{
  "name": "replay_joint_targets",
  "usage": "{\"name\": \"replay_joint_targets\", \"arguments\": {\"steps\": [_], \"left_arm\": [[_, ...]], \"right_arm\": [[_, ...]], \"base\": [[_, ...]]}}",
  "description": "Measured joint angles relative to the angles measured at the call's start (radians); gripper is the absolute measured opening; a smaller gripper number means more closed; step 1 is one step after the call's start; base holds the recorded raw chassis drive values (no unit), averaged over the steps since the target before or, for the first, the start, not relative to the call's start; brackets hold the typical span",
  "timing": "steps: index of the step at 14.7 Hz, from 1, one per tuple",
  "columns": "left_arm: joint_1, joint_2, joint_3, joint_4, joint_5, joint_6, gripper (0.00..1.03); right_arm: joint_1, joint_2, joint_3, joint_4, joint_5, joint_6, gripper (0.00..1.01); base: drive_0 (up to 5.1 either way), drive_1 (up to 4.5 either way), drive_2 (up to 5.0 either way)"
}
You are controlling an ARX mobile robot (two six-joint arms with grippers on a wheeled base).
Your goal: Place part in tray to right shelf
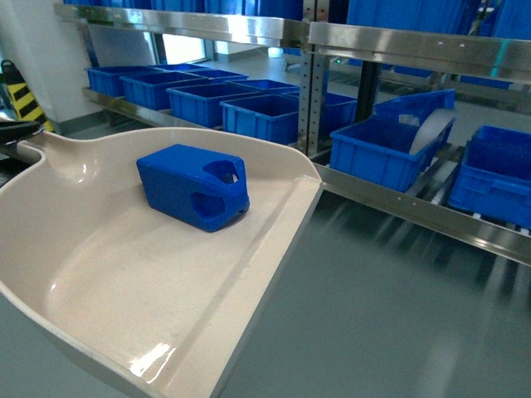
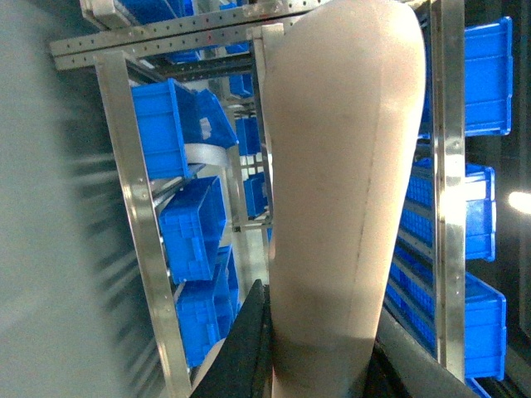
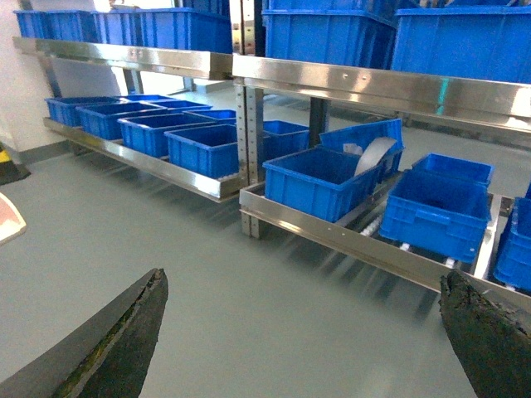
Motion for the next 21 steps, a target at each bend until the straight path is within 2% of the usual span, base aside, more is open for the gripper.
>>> {"name": "replay_joint_targets", "arguments": {"steps": [21], "left_arm": [[-0.002, 0.000, 0.000, 0.000, 0.002, 0.000, 0.18]], "right_arm": [[0.000, 0.000, 0.000, 0.000, 0.000, 0.000, 0.98]], "base": [[-1.6, -1.60, -1.6]]}}
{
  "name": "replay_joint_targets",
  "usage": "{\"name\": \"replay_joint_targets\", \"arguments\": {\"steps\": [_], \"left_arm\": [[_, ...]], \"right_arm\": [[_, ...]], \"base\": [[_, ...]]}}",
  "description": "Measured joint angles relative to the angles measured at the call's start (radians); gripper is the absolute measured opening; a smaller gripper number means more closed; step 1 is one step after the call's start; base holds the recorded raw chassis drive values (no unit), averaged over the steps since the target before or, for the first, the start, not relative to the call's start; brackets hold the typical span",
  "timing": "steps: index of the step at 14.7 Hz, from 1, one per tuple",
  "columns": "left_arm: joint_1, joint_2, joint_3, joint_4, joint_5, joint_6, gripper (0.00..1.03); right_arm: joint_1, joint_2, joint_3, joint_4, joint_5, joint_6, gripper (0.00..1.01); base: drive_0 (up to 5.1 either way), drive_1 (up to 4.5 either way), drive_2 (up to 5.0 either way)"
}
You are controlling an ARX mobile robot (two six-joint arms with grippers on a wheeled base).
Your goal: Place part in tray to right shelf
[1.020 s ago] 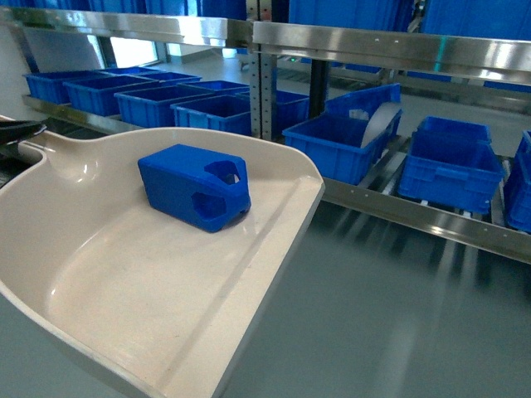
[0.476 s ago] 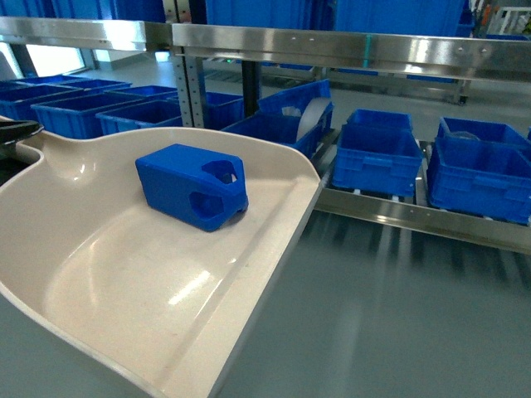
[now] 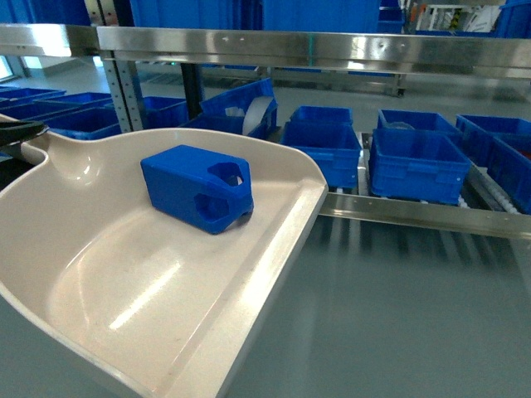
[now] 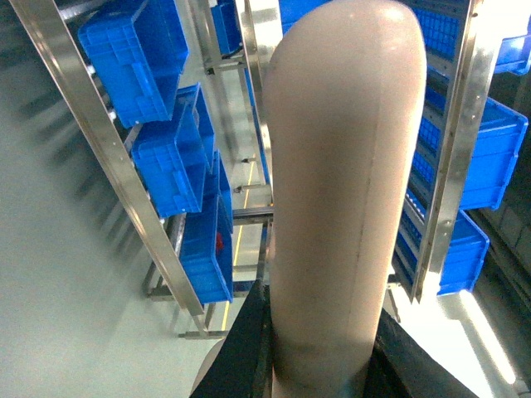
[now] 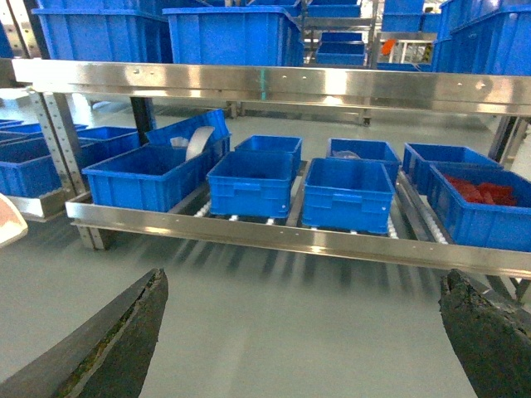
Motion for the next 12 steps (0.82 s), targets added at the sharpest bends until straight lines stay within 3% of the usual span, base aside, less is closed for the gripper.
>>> {"name": "replay_joint_targets", "arguments": {"steps": [12], "left_arm": [[-0.005, 0.000, 0.000, 0.000, 0.004, 0.000, 0.18]], "right_arm": [[0.000, -0.001, 0.000, 0.002, 0.002, 0.000, 0.98]], "base": [[-1.6, -1.58, -1.6]]}}
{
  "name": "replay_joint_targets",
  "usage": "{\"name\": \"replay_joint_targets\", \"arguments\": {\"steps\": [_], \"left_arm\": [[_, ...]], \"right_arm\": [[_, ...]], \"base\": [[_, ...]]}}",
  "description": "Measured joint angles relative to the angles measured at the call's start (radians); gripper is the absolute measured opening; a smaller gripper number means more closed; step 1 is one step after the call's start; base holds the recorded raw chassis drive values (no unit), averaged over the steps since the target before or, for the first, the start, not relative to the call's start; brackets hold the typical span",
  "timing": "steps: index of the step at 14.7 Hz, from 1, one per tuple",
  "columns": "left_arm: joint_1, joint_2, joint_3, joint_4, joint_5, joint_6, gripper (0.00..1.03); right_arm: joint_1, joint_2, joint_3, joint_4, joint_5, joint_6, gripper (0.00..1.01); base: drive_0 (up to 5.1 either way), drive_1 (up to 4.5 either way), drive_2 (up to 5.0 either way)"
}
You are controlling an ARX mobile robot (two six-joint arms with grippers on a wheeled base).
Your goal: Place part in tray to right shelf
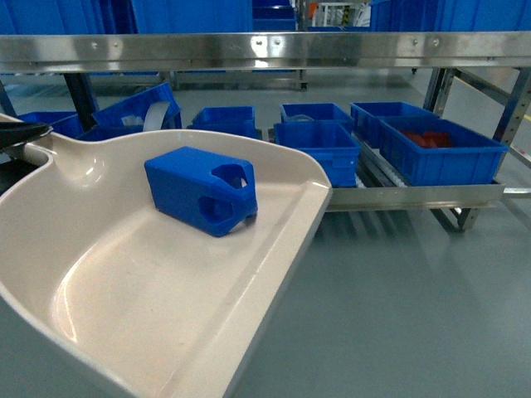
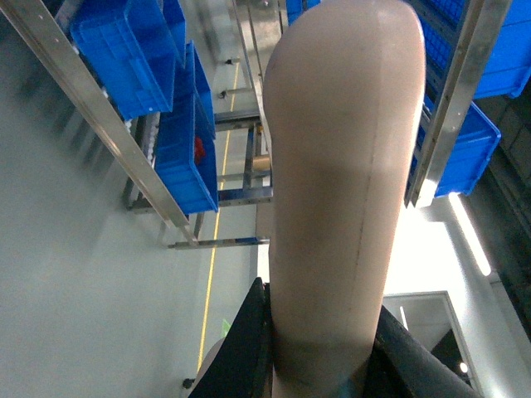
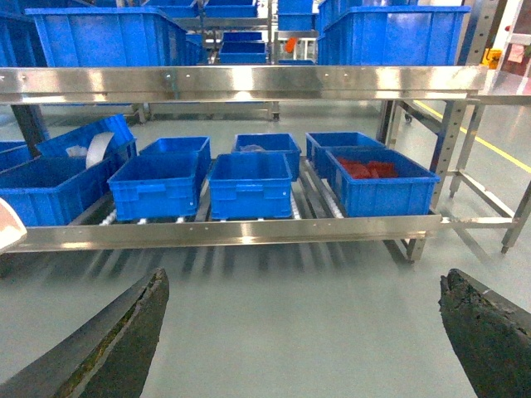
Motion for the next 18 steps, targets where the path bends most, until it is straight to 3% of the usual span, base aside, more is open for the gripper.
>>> {"name": "replay_joint_targets", "arguments": {"steps": [18], "left_arm": [[0.006, 0.000, 0.000, 0.002, -0.005, 0.000, 0.18]], "right_arm": [[0.000, 0.001, 0.000, 0.000, -0.002, 0.000, 0.98]], "base": [[0.0, 0.00, 0.0]]}}
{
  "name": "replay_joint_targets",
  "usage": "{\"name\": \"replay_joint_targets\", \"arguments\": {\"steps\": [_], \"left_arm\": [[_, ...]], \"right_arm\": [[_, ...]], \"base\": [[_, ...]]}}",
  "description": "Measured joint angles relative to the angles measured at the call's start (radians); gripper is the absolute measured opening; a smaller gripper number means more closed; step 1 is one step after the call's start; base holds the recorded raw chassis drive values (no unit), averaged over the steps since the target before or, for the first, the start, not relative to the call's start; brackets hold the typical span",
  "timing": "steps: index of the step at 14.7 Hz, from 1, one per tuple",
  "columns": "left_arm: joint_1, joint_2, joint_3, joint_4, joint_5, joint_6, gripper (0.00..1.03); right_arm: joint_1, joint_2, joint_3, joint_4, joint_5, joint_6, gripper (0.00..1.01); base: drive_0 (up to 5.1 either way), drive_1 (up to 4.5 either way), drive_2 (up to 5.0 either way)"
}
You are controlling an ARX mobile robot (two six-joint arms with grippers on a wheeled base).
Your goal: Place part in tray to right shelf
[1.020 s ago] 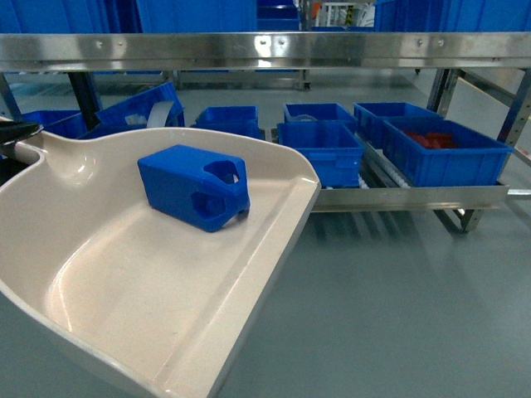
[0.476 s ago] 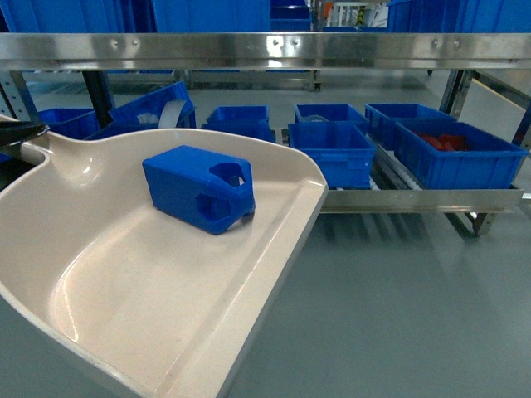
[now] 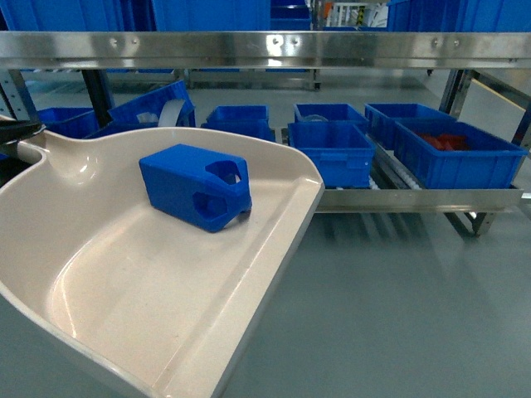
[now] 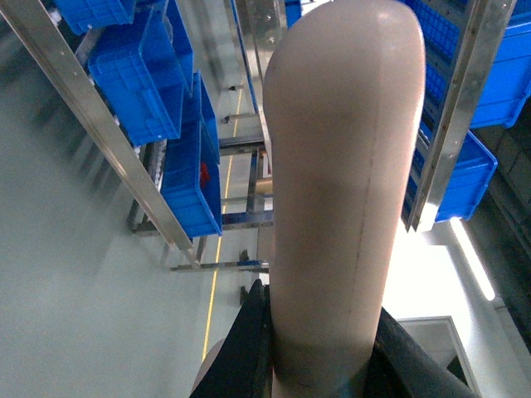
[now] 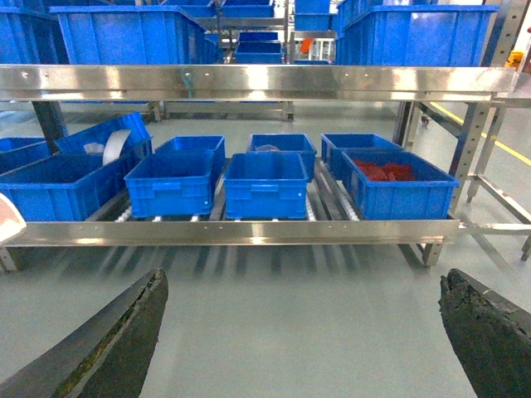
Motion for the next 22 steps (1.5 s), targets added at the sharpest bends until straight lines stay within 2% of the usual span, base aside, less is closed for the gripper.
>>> {"name": "replay_joint_targets", "arguments": {"steps": [22], "left_arm": [[0.000, 0.000, 0.000, -0.002, 0.000, 0.000, 0.18]], "right_arm": [[0.000, 0.000, 0.000, -0.003, 0.000, 0.000, 0.98]], "base": [[0.0, 0.00, 0.0]]}}
